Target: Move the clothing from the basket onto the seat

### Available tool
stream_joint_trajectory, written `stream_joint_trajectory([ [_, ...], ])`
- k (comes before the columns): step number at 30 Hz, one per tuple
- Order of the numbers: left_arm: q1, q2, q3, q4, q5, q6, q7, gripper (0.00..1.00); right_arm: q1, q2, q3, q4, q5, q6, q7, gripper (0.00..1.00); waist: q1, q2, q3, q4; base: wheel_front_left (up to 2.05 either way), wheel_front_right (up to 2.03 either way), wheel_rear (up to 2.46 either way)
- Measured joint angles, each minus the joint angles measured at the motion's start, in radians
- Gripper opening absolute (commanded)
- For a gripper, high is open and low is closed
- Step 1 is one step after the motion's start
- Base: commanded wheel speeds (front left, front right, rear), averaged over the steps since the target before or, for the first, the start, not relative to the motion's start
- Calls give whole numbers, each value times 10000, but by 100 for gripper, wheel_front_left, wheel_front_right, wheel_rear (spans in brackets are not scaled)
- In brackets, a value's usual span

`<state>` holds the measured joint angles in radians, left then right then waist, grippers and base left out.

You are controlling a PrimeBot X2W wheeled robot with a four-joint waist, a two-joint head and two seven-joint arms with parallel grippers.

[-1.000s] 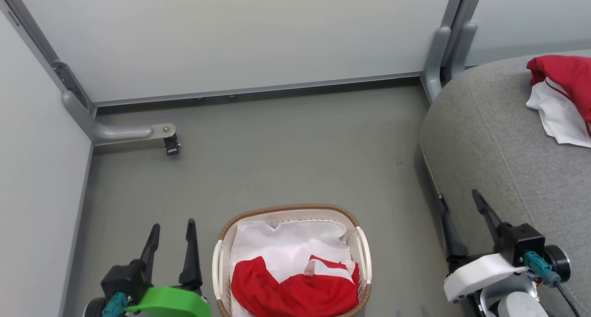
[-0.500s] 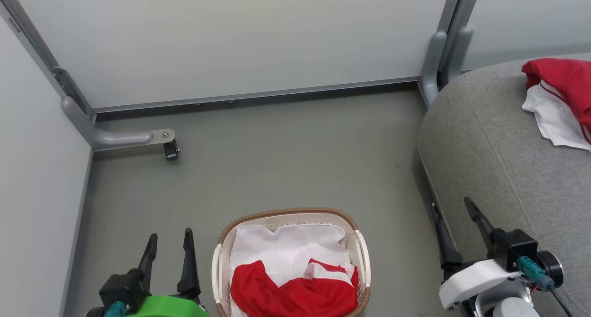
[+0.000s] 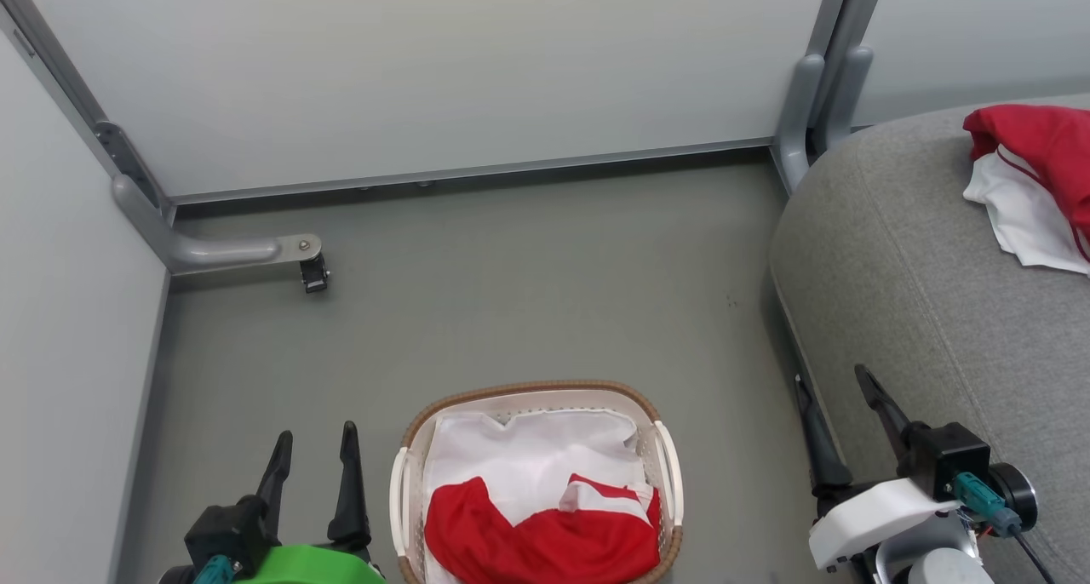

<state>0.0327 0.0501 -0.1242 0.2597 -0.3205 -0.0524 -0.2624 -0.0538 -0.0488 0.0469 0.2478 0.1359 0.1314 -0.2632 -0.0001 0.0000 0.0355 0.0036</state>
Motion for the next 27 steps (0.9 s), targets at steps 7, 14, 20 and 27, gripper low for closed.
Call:
stream_joint_trajectory([
  [7,-61,0,-92,-10,73,0,0,100,-84,0,-17,-115,15,0,0,100,0,0,226,-28,0,0,0],
  [14,-1085,13,-462,232,732,-219,0,100,-512,0,-267,-514,-77,0,0,100,0,0,783,-83,0,0,0],
  [20,-2735,351,-1312,1406,1373,-497,345,100,-1233,0,-479,-895,-236,0,0,100,0,0,1650,-205,0,0,0],
  [27,-4192,652,-2824,3179,1992,-717,1304,100,-1967,-2,-499,-1112,-226,0,0,100,0,0,2908,-443,0,0,0],
])
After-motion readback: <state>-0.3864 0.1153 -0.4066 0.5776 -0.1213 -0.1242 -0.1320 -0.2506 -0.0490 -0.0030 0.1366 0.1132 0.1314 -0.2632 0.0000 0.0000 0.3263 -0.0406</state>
